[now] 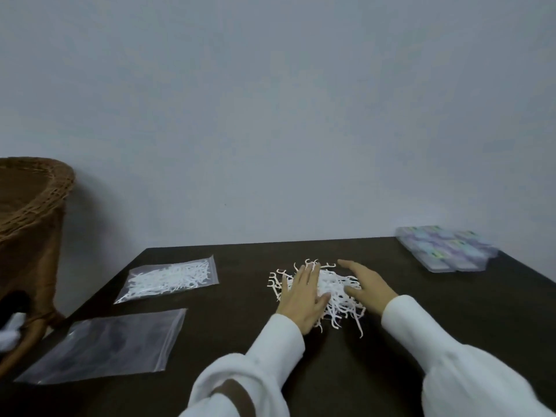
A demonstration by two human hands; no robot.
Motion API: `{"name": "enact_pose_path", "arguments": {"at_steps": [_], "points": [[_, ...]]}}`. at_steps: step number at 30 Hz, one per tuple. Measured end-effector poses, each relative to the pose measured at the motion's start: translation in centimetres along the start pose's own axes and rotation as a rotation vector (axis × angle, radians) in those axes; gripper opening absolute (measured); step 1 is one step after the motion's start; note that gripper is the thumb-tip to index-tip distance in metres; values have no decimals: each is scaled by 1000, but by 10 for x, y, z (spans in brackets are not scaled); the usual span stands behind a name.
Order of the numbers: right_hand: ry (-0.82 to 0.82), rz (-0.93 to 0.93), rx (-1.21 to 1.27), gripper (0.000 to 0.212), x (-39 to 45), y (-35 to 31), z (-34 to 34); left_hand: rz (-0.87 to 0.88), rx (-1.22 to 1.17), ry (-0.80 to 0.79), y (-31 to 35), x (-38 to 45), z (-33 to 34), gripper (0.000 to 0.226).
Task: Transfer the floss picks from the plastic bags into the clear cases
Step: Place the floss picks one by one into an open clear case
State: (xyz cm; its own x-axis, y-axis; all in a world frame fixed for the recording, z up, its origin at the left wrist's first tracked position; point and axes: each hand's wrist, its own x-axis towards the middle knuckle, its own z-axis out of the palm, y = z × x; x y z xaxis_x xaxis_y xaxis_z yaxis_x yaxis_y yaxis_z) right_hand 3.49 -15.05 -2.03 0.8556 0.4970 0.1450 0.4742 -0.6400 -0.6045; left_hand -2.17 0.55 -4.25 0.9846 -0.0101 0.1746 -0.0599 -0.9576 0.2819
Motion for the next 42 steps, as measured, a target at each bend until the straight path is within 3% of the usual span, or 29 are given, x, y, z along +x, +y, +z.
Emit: {"name": "enact_pose_path", "arguments": {"at_steps": [4, 9, 17, 19, 22, 26, 27, 31, 37, 42], "points": [[9, 124, -27, 59, -6, 29, -11, 107, 30, -17, 24, 12, 18, 104], [31, 242, 69, 48, -9, 52, -7, 230, 151, 12, 43, 28, 41, 108], [93, 205, 339, 51, 2, 54, 1, 249, 191, -98, 54, 44, 47, 95], [141, 188, 290, 51, 3, 59, -5, 263, 251, -100, 52, 49, 46, 77], [175, 187, 160, 50, 3, 72, -19, 308, 315, -110, 56, 60, 48, 68], [254, 198, 25, 51, 2, 92, -38, 324, 262, -177, 68, 73, 53, 91], [262, 219, -10, 54, 3, 96, -42, 300, 264, -200, 71, 75, 53, 88], [254, 356, -250, 69, 7, 110, -60, 223, 253, -215, 74, 80, 55, 48], [151, 463, -485, 72, 7, 126, -67, 182, 280, -188, 63, 81, 54, 48], [241, 426, -482, 62, 6, 122, -66, 131, 289, -160, 42, 80, 49, 47]]}}
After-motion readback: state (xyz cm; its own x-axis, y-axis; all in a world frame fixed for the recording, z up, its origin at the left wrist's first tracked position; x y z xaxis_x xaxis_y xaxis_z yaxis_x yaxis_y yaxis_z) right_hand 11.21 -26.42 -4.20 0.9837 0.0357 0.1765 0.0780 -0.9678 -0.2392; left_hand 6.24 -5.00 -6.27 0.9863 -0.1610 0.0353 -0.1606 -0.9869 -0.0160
